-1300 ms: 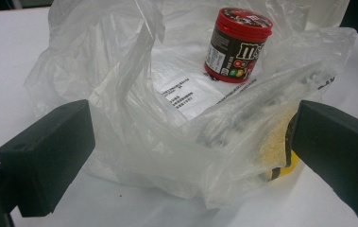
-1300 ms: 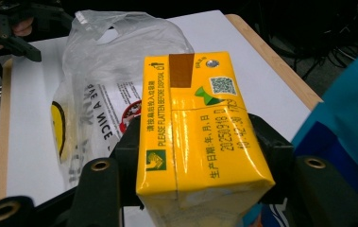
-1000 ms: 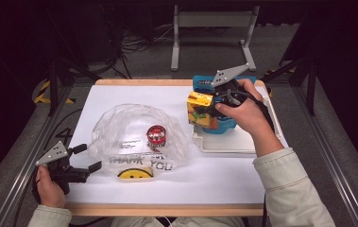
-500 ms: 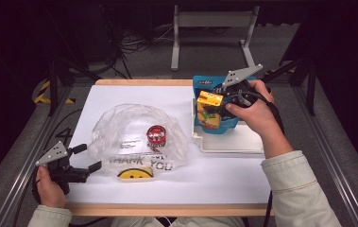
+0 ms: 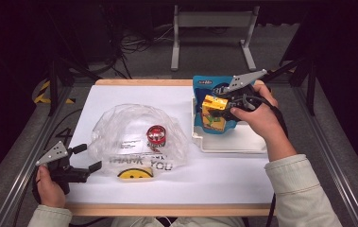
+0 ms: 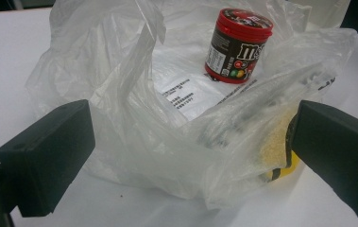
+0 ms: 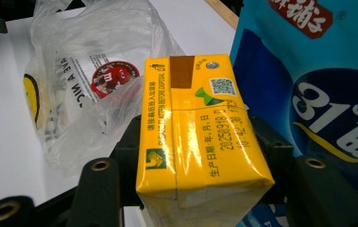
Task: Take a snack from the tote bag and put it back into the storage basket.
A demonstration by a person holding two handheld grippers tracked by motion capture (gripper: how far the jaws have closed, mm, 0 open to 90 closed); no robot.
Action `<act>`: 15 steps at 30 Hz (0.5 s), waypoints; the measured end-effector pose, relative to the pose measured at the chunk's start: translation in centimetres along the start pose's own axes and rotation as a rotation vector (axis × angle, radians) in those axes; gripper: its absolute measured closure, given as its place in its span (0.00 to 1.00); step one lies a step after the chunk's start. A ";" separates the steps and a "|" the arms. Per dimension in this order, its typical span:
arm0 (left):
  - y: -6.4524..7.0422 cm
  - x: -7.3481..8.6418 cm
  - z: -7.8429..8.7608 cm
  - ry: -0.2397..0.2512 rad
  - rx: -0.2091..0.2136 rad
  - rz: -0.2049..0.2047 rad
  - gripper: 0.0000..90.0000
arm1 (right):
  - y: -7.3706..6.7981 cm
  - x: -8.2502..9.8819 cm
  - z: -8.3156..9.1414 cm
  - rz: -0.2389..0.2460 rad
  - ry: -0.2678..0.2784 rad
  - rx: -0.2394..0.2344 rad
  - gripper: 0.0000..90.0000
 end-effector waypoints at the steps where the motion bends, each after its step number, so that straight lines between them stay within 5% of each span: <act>1: 0.0 0.0 0.0 0.000 0.000 0.000 0.01 | 0.0 0.1 -0.1 -0.002 -0.002 -0.001 0.54; 15: 0.0 0.0 0.0 -0.002 0.002 -0.001 0.01 | -0.4 2.1 -1.3 -0.020 -0.027 -0.026 0.54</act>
Point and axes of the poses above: each handheld gripper's, and its own axes: z roughly backward along the jaws, x roughly out of its underside, y roughly to its right, the point moved 2 cm from there along -z, roughly forward along the jaws, and after that the axes turned 12 degrees about z, right-handed, at the moved point
